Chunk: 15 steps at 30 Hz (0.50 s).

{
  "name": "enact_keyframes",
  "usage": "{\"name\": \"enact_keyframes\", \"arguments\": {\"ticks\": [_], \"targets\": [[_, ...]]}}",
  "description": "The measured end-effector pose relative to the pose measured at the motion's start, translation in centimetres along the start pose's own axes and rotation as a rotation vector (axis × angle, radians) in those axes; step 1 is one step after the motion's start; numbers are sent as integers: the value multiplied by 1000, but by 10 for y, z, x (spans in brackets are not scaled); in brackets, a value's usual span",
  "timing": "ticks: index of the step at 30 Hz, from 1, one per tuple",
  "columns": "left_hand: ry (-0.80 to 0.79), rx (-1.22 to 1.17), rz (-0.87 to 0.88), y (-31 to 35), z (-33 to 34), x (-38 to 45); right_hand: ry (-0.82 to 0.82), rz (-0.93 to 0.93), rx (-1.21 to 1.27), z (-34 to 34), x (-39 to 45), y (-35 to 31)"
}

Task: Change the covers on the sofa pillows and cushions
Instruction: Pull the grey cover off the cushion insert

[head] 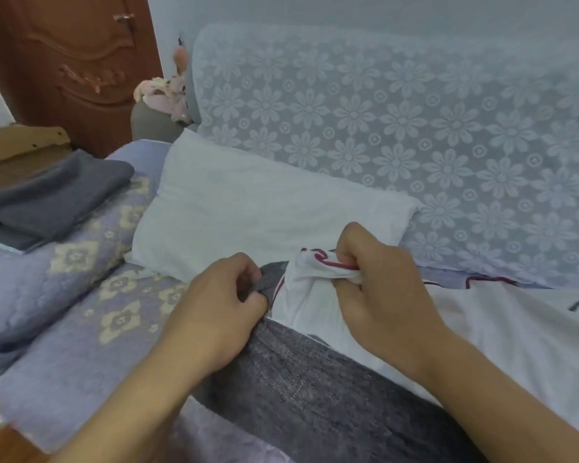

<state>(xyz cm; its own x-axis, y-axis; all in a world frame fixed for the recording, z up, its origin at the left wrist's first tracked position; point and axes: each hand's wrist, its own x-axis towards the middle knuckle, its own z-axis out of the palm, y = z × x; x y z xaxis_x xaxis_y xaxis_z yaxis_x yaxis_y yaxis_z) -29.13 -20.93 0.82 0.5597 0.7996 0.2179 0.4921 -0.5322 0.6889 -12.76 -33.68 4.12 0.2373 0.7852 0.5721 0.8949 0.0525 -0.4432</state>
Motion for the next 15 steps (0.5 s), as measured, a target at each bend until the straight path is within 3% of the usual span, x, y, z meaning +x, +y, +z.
{"name": "enact_keyframes", "arguments": {"ticks": [3,6,9,11,13,15], "targets": [[17,82,-41,-4,1,9,8,16,117,-7,1,-2],[-38,-38,-51,-9,9,11,-182,23,228,-5,-5,1],[-95,-153,-29,-12,18,3,-379,68,-109,-8,-16,20],[-122,-146,-32,-13,17,1,-324,67,-354,-8,-30,24],[-187,-119,-58,-16,9,7,-190,-11,-461,-5,-45,15],[-324,-105,-94,-20,-4,19,-188,-134,-522,3,-62,8]]}}
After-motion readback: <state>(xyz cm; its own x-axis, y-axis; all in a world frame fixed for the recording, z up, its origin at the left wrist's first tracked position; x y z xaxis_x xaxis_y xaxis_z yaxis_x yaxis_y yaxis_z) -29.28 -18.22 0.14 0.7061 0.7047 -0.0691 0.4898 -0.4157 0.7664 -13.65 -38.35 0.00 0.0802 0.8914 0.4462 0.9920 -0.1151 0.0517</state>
